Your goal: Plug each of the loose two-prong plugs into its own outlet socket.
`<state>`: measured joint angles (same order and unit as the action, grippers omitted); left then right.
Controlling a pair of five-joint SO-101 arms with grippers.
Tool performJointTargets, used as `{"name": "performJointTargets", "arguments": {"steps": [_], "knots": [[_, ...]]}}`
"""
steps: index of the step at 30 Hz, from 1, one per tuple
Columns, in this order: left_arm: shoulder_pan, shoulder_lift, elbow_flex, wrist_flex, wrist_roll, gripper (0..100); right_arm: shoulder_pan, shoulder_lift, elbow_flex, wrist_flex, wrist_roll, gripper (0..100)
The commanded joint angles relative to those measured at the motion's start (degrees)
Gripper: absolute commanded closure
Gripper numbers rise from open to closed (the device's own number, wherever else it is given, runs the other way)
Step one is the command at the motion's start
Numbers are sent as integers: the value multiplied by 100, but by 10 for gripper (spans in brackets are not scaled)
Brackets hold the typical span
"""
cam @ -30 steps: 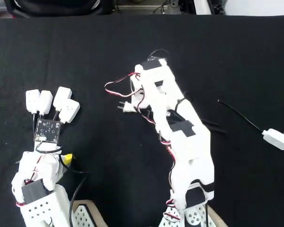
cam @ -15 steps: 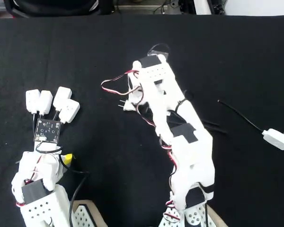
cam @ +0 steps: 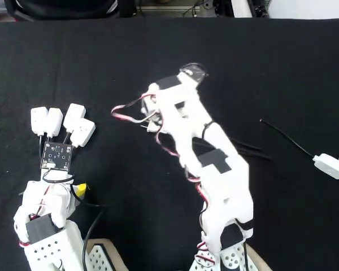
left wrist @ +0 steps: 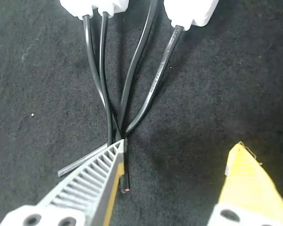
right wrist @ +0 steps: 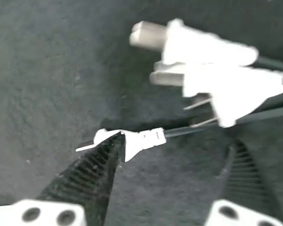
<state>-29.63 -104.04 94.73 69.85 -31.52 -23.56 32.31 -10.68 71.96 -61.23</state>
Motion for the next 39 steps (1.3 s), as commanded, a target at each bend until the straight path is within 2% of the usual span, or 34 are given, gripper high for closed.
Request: {"name": "performJointTargets", "arguments": {"steps": [1,15,19,21,33,36,39], "knots": [[-57,-35,-48,35,-9,669,-431,-321,198,-598,-563,747],[-57,-35,-48,35,-9,669,-782,127,84,-809,-615,771],[-57,-35,-48,35,-9,669,-932,207,-215,-475,-220,907],[-57,-35,-48,35,-9,669,-923,207,-356,-255,79,942],[-57,-35,-48,35,-9,669,-607,207,-2026,2022,774,935],[-57,-35,-48,35,-9,669,-607,251,-2193,2101,703,931],[-57,-35,-48,35,-9,669,-571,303,-2044,1820,290,857]]}}
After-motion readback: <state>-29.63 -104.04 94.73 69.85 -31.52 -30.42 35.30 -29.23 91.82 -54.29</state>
